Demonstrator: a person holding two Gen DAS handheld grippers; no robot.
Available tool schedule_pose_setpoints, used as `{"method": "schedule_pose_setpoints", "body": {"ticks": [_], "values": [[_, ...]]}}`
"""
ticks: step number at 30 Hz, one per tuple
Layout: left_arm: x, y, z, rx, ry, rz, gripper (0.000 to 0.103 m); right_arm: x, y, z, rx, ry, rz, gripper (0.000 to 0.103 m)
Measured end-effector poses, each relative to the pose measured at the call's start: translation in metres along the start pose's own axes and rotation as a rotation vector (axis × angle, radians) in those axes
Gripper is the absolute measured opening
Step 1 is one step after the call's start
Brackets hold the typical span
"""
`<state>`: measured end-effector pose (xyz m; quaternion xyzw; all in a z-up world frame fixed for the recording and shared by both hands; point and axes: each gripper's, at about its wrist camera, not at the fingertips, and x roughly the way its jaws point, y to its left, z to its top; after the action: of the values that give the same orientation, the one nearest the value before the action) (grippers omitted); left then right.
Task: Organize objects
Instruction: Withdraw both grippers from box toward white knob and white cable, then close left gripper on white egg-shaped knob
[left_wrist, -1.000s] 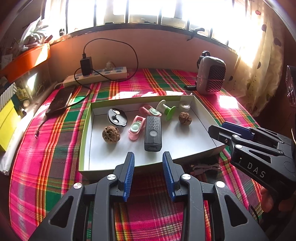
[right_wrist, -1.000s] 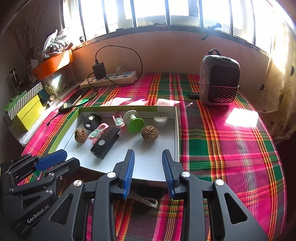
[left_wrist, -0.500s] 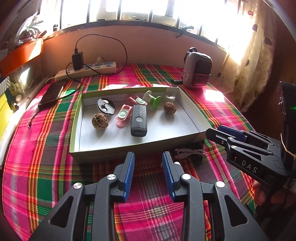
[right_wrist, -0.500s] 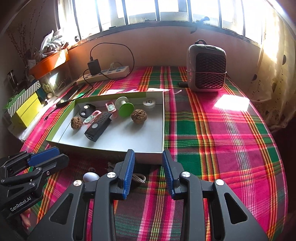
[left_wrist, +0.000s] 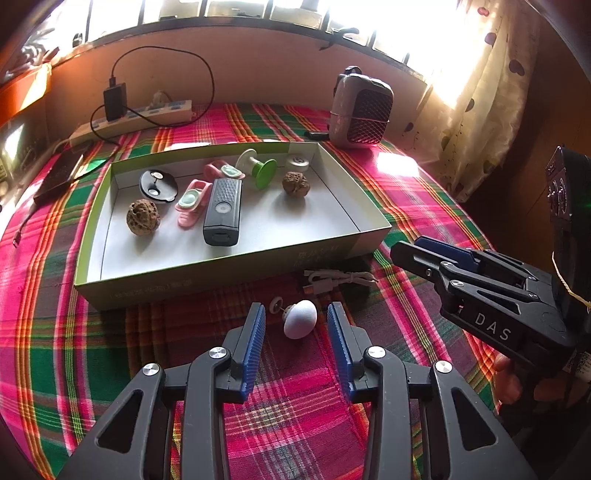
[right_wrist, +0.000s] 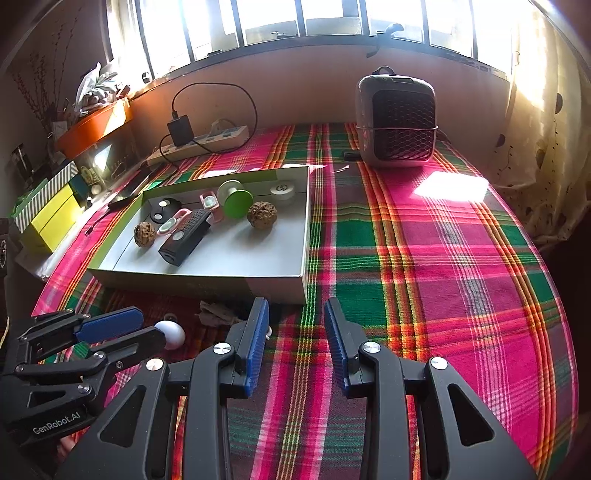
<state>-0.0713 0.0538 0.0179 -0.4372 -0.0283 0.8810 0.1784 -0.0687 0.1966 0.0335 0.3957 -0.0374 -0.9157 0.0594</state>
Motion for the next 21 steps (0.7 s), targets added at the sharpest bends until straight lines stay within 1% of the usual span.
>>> {"method": "schedule_pose_setpoints", "body": {"ticks": [3,5,12,21], "values": [[0.007,0.001,0.0,-0.005,0.017,0.012,0.033,0.001,-0.002,-0.001,0.006,0.004,0.004,0.034],[0.011,0.002,0.0,-0.006,0.022,0.017,0.033,0.001,-0.002,-0.001,0.005,0.004,0.005,0.041],[0.02,0.001,0.004,0.001,0.038,0.036,0.033,0.005,-0.004,-0.002,0.007,0.013,0.01,0.041],[0.024,-0.001,0.006,0.016,0.024,0.053,0.033,0.008,-0.004,-0.003,0.007,0.021,0.01,0.041]]}}
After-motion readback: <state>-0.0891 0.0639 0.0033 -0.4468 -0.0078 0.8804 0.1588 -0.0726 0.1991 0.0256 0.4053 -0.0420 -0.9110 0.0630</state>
